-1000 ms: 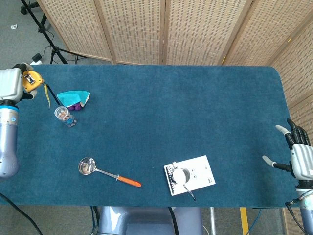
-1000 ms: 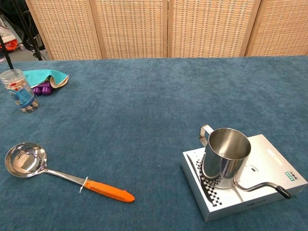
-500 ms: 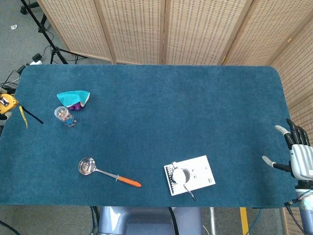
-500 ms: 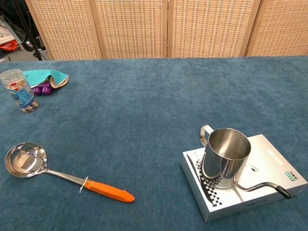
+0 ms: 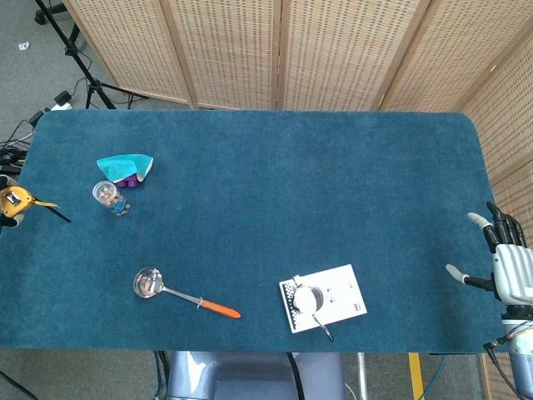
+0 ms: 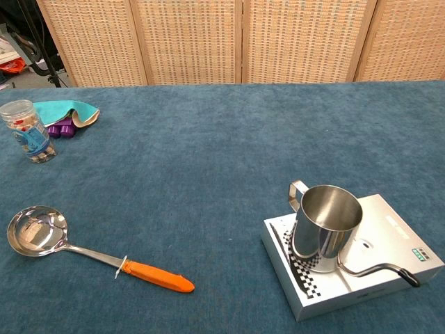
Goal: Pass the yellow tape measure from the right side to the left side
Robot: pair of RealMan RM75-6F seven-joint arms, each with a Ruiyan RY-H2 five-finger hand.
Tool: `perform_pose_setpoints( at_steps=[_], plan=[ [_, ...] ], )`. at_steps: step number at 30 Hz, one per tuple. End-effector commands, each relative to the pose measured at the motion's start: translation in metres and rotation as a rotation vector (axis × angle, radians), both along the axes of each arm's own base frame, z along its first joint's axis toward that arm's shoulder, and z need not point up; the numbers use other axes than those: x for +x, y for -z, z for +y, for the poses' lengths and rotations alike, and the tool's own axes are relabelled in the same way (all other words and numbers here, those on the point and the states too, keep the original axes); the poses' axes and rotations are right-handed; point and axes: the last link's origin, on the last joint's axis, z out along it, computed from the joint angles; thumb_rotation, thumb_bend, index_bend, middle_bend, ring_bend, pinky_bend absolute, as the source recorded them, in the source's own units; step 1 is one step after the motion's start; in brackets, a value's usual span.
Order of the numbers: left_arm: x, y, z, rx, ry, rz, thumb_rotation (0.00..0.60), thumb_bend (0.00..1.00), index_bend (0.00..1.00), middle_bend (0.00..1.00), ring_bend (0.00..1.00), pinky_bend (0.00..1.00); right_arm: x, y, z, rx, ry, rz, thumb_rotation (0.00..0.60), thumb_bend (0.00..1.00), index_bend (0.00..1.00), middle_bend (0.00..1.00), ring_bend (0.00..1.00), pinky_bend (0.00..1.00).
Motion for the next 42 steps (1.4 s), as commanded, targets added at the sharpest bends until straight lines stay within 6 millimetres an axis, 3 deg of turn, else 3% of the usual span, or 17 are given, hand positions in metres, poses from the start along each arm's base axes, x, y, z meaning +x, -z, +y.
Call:
perform_pose_setpoints(
  at_steps=[1,9,16,30,42],
  plan=[
    [-0.007,0.008,-0.001,-0.017,-0.012,0.002,0.600,0.43,0.78,0.43,0.46,0.44,0.000,0.000,0.000,0.000,0.000,0.001,0.600,0.14,0.17,0.00,0.00,0.03],
    [-0.016,0.025,0.000,-0.037,-0.029,-0.014,0.600,0.43,0.78,0.43,0.46,0.44,0.000,0.001,0.000,0.003,0.002,0.005,0.600,0.14,0.17,0.00,0.00,0.03],
    [-0.021,0.038,0.013,-0.038,-0.045,-0.012,0.600,0.42,0.78,0.43,0.46,0.44,0.000,0.004,-0.002,0.017,0.008,0.015,0.600,0.14,0.17,0.00,0.00,0.03],
    [-0.009,0.077,0.042,-0.047,0.002,-0.008,0.600,0.41,0.78,0.43,0.46,0.44,-0.003,0.004,-0.005,0.024,0.027,0.016,0.600,0.14,0.17,0.00,0.00,0.03],
    [-0.004,0.091,0.047,-0.053,0.022,0.019,0.600,0.38,0.78,0.43,0.46,0.44,-0.003,0.004,-0.005,0.021,0.026,0.012,0.600,0.14,0.17,0.00,0.00,0.03]
  ],
)
